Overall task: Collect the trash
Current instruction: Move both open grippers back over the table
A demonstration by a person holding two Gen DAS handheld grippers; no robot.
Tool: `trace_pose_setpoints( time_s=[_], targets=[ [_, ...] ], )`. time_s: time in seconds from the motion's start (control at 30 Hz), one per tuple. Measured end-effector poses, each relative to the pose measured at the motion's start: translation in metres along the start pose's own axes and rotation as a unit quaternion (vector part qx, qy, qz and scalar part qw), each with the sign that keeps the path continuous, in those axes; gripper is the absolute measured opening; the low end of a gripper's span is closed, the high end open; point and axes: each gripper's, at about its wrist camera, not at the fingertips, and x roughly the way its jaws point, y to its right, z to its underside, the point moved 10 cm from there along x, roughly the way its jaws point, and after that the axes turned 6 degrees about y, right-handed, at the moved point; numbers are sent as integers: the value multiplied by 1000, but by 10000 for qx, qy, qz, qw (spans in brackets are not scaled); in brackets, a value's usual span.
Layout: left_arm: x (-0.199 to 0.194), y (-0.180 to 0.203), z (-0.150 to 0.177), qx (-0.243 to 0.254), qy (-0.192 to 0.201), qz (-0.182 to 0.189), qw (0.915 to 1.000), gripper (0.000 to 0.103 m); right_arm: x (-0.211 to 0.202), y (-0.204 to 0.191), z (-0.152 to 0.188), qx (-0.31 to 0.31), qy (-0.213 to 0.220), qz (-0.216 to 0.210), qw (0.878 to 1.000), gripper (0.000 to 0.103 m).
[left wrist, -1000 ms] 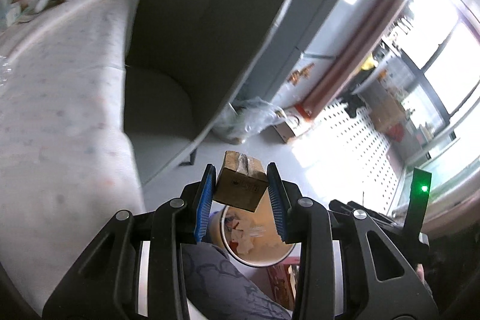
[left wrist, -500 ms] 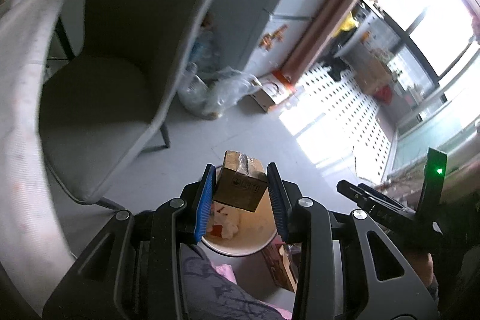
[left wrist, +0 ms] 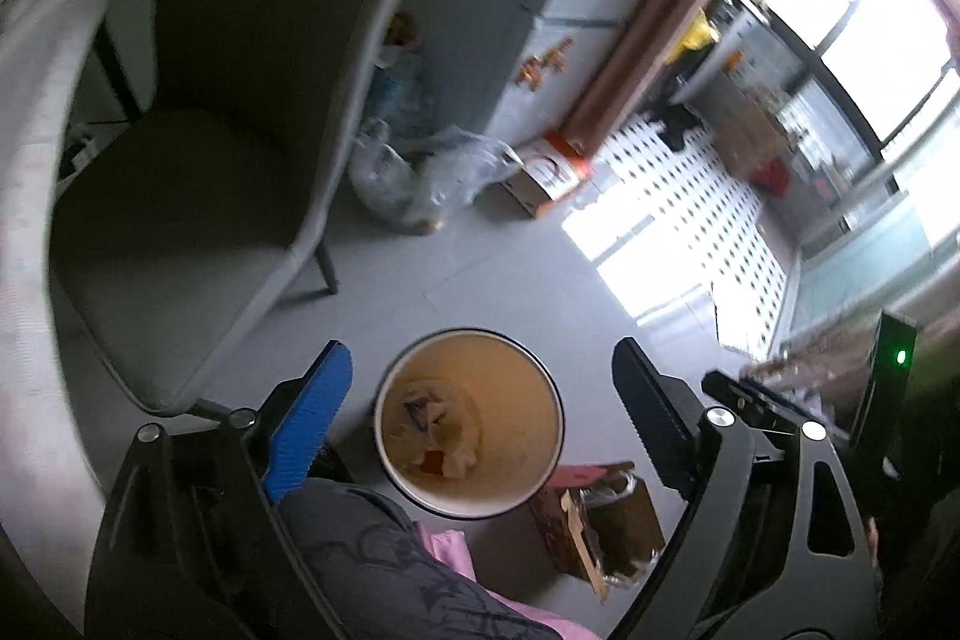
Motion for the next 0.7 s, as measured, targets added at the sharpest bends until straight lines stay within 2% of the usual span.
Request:
trace_pose_setpoints(
  time_s=[0.37,0.5,0.7],
  targets=[
    [-76,-65,-36,-472,855,-344,9946,96,-14,-76,-15,-575,272,-441,9970,89],
    [-118,-99,-46,-718,1344,-544,9868,97,-30,-115,-24,-823,538,-618,9932,96],
    [-174,-149,-54,-915,1891,-1128,9712,97,-51,-178,-28,-1189,834,-711,9868,95]
  ],
)
